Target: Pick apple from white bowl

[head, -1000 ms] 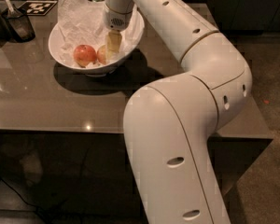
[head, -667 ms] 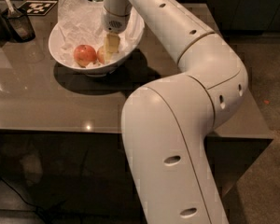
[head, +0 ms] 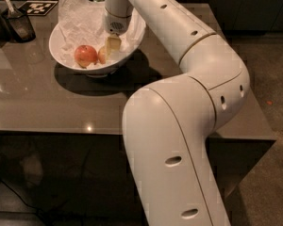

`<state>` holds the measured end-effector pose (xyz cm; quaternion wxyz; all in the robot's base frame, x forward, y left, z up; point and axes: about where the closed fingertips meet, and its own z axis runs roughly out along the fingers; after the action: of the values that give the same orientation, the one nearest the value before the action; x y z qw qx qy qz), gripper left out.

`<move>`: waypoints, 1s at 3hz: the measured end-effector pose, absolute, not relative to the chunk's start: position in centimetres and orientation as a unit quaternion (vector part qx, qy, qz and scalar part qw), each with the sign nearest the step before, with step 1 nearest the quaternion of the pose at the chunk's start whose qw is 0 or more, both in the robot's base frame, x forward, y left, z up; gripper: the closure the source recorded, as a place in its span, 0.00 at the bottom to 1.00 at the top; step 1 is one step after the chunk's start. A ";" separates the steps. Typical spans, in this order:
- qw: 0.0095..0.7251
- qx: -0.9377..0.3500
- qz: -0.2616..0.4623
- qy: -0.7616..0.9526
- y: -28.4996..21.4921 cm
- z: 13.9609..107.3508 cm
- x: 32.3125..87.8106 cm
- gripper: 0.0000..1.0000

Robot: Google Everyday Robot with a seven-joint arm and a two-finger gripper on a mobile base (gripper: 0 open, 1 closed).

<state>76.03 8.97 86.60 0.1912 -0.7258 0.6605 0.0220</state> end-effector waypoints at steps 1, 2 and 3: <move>0.191 -0.726 0.022 0.660 9.0 86.6 76.0 0.43; 0.191 -0.726 0.022 0.660 9.0 86.6 76.0 0.66; 0.191 -0.726 0.022 0.660 9.0 86.6 76.0 0.89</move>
Offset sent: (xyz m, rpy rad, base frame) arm 0.0000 0.0000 0.0000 0.0000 0.0000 0.0000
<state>76.03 8.97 86.59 0.1912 -0.7258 0.6605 0.0220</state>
